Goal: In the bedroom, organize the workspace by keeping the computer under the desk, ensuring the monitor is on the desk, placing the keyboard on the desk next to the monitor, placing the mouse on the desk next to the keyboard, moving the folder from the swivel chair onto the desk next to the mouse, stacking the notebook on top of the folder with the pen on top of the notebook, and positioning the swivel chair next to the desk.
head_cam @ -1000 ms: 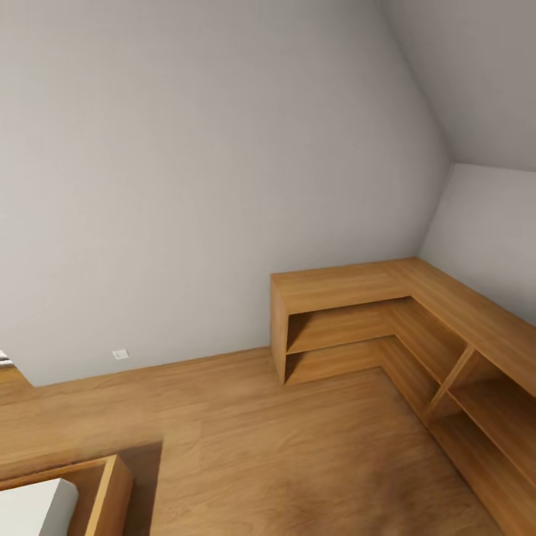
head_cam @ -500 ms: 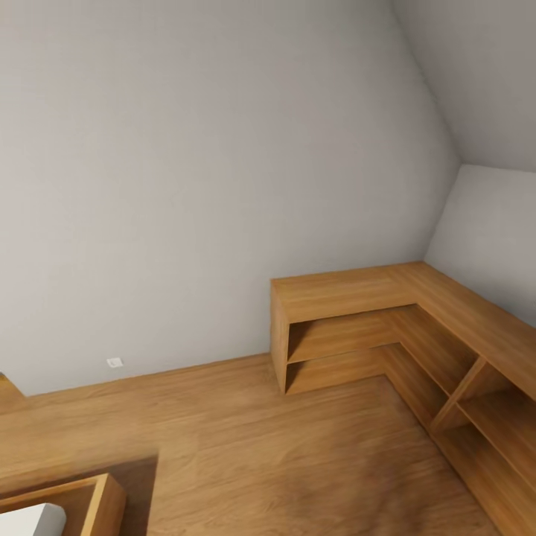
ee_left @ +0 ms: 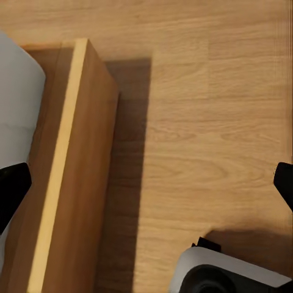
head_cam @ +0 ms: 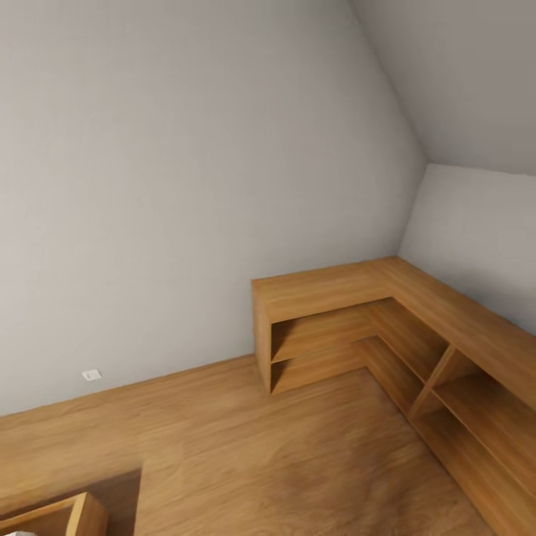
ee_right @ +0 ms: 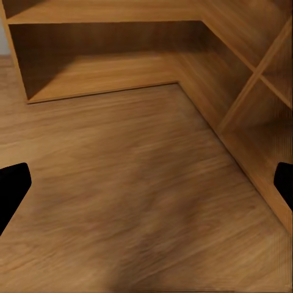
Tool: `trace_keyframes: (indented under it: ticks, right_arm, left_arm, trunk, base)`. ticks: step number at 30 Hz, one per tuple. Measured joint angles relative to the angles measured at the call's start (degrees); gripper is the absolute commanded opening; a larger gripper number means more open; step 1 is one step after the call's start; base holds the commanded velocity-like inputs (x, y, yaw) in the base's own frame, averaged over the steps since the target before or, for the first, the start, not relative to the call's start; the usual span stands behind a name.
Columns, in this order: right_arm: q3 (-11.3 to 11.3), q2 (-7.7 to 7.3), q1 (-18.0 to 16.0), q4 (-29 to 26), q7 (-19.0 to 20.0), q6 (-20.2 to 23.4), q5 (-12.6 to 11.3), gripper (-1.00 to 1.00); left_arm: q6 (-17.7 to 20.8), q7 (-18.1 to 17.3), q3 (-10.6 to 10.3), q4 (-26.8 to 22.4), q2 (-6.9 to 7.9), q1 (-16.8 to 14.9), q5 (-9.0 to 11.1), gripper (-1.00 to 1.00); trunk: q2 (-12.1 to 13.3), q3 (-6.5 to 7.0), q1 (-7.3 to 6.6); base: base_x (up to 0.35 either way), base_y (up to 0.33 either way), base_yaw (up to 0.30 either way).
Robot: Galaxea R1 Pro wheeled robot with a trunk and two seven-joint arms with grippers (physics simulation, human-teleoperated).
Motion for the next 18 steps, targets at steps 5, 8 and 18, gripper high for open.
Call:
trace_keyframes:
  ticks: [5,8,18]
  right_arm:
    - [0.13,0.05,-0.01,0.02,0.06,0.00,0.05,1.00]
    - [0.41,0.21,-0.01,0.02,0.15,0.00,0.13,1.00]
    - [0.61,0.44,-0.04,0.02,2.33,0.01,0.13,1.00]
  left_arm:
    - [1.66,0.04,0.00,-0.12,0.03,0.00,0.06,1.00]
    - [4.31,0.06,0.01,-0.63,0.12,0.00,0.19,1.00]
    - [15.09,-0.06,0.23,-6.40,0.88,-0.01,2.39,1.00]
  trunk:
    - [1.12,0.50,-0.61]
    - [1.12,0.50,-0.61]
    - [1.12,0.65,-0.61]
  base:
    - [0.000,0.000,-0.263]
    - [0.000,0.000,-0.264]
    - [0.000,0.000,-0.264]
